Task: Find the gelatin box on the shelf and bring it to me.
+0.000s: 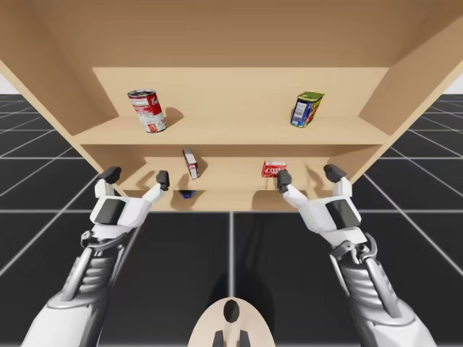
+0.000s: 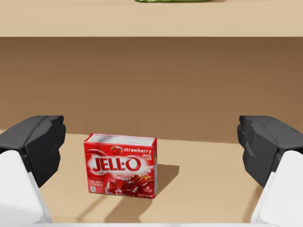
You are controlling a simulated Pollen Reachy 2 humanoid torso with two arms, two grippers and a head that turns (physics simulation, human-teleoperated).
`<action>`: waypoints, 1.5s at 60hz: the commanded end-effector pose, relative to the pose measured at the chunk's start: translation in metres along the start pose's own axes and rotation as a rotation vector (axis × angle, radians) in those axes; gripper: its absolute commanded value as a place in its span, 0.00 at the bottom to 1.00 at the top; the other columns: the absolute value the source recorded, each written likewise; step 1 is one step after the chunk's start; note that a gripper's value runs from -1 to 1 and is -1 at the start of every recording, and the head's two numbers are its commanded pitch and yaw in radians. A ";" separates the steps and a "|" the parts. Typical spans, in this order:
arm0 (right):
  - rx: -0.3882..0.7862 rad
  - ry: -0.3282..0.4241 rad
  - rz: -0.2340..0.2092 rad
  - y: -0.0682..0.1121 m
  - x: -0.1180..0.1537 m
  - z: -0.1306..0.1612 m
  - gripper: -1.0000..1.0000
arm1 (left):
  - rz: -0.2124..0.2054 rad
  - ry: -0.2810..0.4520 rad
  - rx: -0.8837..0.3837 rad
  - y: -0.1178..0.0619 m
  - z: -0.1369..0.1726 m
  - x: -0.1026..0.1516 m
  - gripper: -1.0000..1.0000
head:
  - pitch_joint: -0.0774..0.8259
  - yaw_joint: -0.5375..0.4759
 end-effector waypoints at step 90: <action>0.005 0.115 -0.075 0.063 0.012 0.009 0.00 | 0.024 -0.037 0.008 0.000 0.003 0.003 0.00 | 0.53 0.33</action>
